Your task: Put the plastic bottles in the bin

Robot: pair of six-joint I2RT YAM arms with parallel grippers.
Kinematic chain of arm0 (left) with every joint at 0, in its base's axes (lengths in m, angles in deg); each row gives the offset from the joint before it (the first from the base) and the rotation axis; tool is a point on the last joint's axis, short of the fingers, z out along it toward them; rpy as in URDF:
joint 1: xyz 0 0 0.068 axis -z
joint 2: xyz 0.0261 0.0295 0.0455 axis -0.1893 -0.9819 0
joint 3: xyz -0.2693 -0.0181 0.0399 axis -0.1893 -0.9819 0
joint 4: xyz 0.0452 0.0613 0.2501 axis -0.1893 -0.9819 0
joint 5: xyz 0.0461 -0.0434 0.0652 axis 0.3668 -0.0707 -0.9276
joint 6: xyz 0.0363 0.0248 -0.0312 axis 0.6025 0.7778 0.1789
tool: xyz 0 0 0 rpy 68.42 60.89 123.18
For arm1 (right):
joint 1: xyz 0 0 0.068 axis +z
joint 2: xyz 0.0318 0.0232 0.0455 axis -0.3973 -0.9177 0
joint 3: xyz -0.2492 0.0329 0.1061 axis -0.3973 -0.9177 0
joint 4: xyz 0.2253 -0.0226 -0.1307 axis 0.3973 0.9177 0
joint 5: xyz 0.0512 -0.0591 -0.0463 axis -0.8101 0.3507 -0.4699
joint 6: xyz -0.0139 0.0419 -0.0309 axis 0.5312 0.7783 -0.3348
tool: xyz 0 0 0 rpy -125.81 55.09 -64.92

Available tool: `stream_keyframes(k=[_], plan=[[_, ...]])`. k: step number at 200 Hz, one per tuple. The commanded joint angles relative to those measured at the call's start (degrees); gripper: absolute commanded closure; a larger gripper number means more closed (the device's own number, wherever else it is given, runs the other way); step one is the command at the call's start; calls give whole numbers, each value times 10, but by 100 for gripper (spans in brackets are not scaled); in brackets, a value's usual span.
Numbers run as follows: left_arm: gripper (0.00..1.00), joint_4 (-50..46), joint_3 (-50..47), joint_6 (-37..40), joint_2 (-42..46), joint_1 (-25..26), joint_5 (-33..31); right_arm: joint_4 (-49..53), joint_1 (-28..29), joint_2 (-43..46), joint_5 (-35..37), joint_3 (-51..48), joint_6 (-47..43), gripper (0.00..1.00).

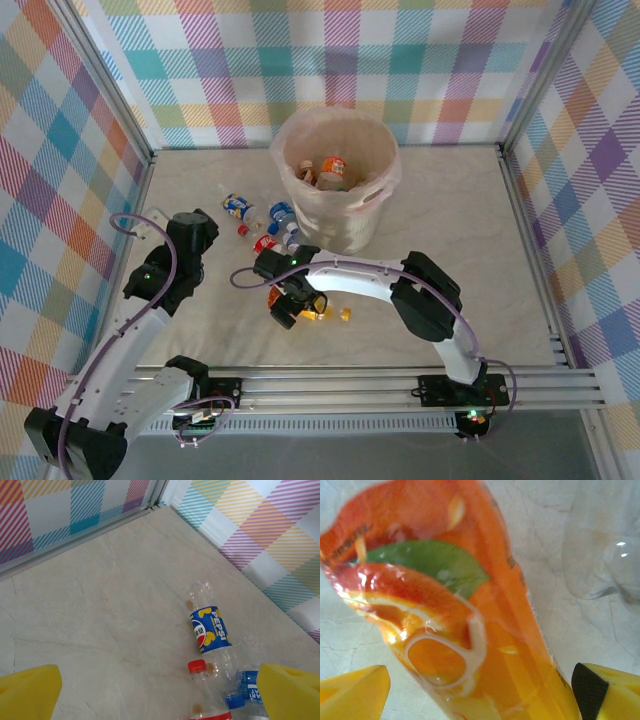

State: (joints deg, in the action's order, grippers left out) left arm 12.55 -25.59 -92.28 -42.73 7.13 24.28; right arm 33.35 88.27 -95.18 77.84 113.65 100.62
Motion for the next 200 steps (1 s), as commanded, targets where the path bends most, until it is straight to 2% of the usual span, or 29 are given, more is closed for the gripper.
stream_keyframes(k=[1,56,82,124,176,200], plan=[[0,5,0,-2,-7,-12,22,22,9,-26,-14,11,-15,6],[0,1,3,-11,-19,-18,31,21,14,-42,-11,16,-22,6],[0,-1,3,-10,-19,-20,31,21,14,-44,-14,21,-26,10],[0,-8,5,-13,-19,-20,25,35,16,-27,-22,40,-31,25],[0,-9,5,-13,-27,-21,25,34,18,29,-30,40,-29,51],[0,-8,5,-14,-36,-22,30,37,17,49,-31,42,-25,55]])
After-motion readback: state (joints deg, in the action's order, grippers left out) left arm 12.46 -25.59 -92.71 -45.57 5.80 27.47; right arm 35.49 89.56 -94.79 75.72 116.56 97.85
